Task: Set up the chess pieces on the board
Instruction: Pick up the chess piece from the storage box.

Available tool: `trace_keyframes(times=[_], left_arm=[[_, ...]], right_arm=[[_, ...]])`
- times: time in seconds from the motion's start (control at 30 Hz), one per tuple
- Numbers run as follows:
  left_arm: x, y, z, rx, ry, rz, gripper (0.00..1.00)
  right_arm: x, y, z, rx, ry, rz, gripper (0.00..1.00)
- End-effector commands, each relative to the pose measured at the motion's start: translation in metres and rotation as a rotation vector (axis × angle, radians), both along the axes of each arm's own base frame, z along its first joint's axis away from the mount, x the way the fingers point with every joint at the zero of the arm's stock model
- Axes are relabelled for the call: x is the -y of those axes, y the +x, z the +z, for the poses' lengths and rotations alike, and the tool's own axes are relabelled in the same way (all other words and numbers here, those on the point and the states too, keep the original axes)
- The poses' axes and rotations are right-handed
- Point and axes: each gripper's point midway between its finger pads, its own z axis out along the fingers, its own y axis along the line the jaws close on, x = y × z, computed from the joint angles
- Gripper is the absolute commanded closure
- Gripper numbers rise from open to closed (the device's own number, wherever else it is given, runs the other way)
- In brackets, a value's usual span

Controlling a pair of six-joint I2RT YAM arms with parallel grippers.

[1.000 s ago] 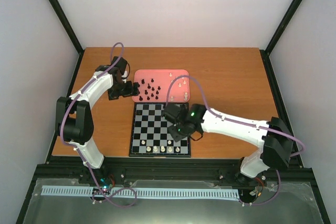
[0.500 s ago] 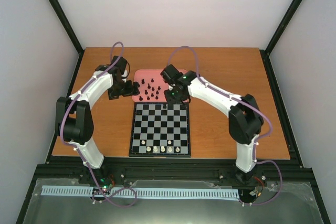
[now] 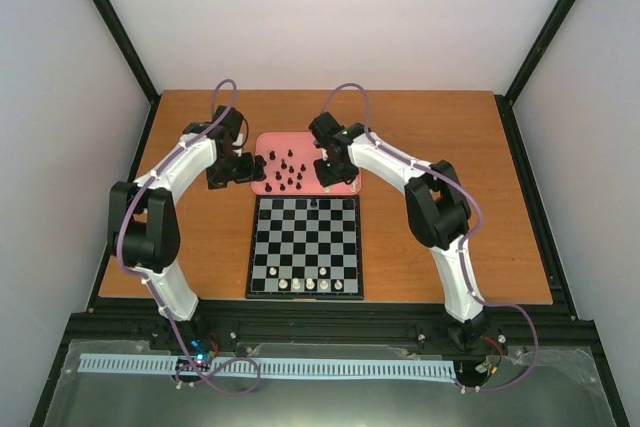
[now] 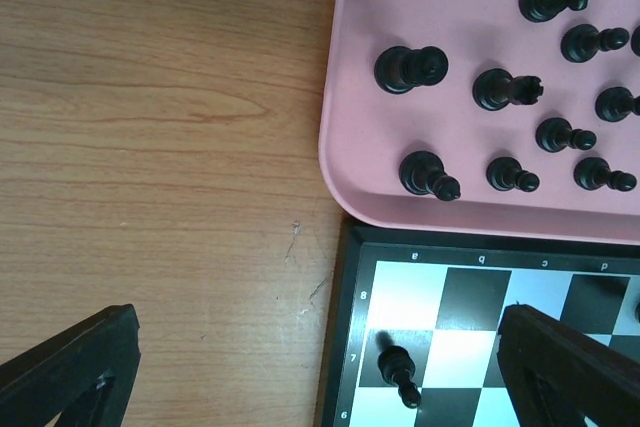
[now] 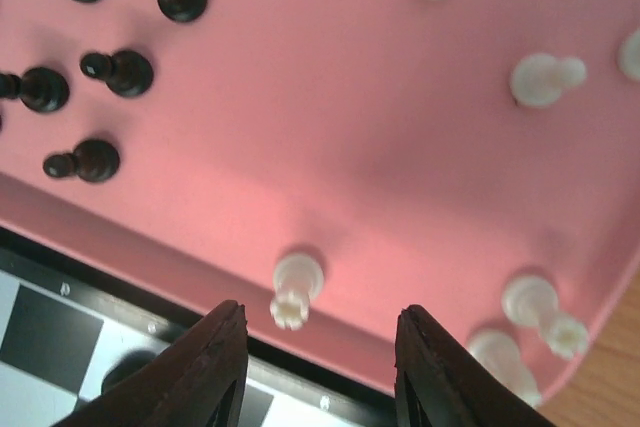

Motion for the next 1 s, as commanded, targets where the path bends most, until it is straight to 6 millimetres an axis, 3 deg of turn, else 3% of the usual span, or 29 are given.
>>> trace_keyframes(times=[0.0,0.7,0.97], left_arm=[[0.005,0.009,0.002,0.003,-0.013,-0.002,0.00],[0.006,0.014,-0.010,-0.029,-0.003,-0.004,0.00],[0.005,0.014,-0.011,-0.033,0.001,-0.002,0.00]], right_arm=[[-0.013,0.011,-0.006,-0.011,0.028,0.058,0.58],[-0.012,0.014,-0.036,-0.081,-0.028,0.081,0.60],[-0.008,0.015,-0.037,-0.095,-0.028,0.076,0.82]])
